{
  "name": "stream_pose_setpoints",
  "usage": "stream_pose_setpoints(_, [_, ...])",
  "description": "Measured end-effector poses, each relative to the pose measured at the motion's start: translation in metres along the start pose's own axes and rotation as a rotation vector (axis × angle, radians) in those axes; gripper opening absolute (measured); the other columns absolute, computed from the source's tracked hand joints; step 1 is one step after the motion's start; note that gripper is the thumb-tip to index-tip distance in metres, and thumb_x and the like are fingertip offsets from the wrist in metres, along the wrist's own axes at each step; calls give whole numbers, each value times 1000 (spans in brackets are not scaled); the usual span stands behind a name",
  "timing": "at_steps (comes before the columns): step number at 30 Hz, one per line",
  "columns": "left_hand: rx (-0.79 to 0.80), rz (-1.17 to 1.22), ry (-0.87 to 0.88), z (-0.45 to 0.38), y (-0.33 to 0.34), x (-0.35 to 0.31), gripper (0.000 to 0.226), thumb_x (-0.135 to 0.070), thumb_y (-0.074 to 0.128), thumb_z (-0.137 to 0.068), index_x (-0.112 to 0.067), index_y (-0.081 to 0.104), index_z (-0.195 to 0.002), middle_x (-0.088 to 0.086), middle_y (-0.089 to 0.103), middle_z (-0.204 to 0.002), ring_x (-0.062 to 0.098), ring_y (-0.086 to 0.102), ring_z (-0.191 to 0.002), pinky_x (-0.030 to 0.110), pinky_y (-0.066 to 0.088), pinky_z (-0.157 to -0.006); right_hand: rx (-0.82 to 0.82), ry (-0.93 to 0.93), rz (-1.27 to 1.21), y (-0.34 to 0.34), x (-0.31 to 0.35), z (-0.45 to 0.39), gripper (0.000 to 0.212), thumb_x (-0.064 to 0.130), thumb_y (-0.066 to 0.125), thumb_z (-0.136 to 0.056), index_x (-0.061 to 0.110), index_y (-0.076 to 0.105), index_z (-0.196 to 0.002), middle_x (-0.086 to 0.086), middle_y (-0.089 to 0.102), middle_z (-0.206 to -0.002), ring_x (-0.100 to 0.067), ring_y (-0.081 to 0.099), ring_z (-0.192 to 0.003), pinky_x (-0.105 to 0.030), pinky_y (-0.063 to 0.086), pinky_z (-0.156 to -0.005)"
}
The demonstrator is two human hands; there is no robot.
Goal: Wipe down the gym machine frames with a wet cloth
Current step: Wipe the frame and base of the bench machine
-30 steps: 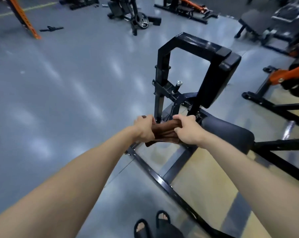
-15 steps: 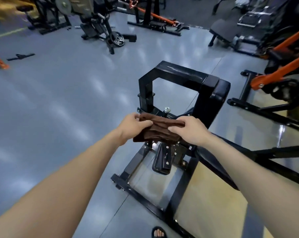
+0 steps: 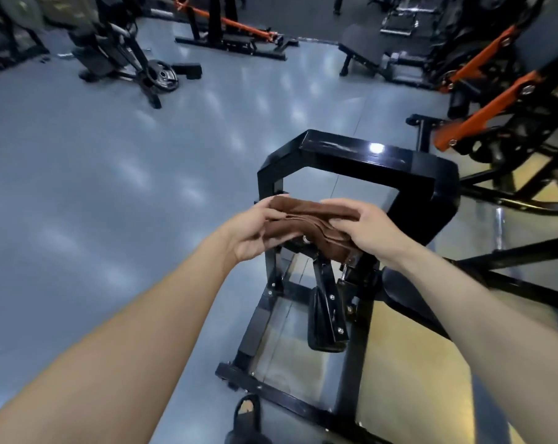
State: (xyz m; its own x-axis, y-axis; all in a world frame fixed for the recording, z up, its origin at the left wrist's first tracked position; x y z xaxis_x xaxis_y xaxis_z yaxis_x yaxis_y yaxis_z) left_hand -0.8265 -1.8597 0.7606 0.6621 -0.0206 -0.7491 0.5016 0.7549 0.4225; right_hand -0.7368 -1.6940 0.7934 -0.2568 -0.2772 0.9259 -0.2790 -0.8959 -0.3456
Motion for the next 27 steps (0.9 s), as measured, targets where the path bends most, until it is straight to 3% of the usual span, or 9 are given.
stream_pose_setpoints(3, [9,65,-37,-13,-22,-12,31,-12,43,-93,-12,71,-106,18,71,-109,35,72,-97,48,60,-91,-63,49,-124,12,-1,-10,53,-9,55,-95,34,79,-113,7,77,-113,-15,72,-110,-29,56,-96])
stream_pose_setpoints(6, [-2,-109,-62,-24,-31,-17,28,-37,60,-99,-11,67,-106,15,73,-101,31,73,-89,44,60,-85,-112,23,6,20,4,-8,54,-5,55,-90,39,78,-112,12,68,-119,-10,62,-116,-26,50,-100])
stream_pose_setpoints(9, [-46,-252,-62,-35,-28,-18,29,-11,65,-98,-9,59,-127,14,75,-95,23,76,-75,32,61,-64,-172,-1,180,26,0,-4,53,-4,55,-91,34,74,-121,14,56,-123,-3,49,-119,-3,33,-95])
stream_pose_setpoints(11, [-49,-342,-51,-41,-21,-19,29,2,61,-96,0,62,-126,17,74,-89,23,74,-69,29,60,-58,-240,17,228,24,-14,-1,50,-3,54,-94,32,70,-125,5,55,-128,-6,50,-118,4,32,-86])
stream_pose_setpoints(17, [-11,-505,-41,-59,-3,-11,37,12,60,-90,-14,66,-115,17,71,-102,31,76,-78,38,64,-73,-94,244,30,39,-55,3,43,29,60,-97,35,56,-139,7,65,-126,-10,62,-112,-26,47,-88])
stream_pose_setpoints(20, [22,-605,-37,-61,4,-10,43,12,63,-86,-15,64,-120,15,69,-100,25,75,-72,36,62,-70,-64,217,120,35,-51,-3,49,41,60,-99,36,52,-147,11,59,-135,-9,61,-116,-32,49,-101])
stream_pose_setpoints(22, [61,-628,-35,-60,12,-11,30,11,63,-86,-12,68,-105,12,71,-88,23,73,-71,34,63,-70,-46,135,227,34,-43,-8,47,42,61,-98,38,54,-144,15,62,-131,-5,63,-110,-35,53,-100])
stream_pose_setpoints(25, [52,-449,-53,-68,12,-9,12,2,67,-90,-4,71,-100,15,75,-92,21,74,-83,30,61,-77,-121,58,306,25,-34,-14,32,39,58,-102,38,59,-134,20,67,-115,-2,64,-102,-35,55,-94])
stream_pose_setpoints(27, [9,-282,-97,-75,8,-2,22,-9,75,-90,-1,71,-111,14,76,-102,20,75,-94,31,61,-87,-211,55,294,15,-32,-17,31,36,54,-104,35,57,-135,16,68,-112,-5,65,-99,-36,55,-91])
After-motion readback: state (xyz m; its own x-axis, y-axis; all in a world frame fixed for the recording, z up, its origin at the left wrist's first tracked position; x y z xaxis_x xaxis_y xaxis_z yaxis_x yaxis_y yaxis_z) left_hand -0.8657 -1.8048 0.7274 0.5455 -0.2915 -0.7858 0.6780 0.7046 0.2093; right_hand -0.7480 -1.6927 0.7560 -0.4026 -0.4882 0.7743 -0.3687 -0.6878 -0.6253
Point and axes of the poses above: each hand's wrist, its own z-axis away from the middle knuckle, its own y-axis out of the palm, x = y × z, the point moved 10 cm from there along -z, towards the middle knuckle
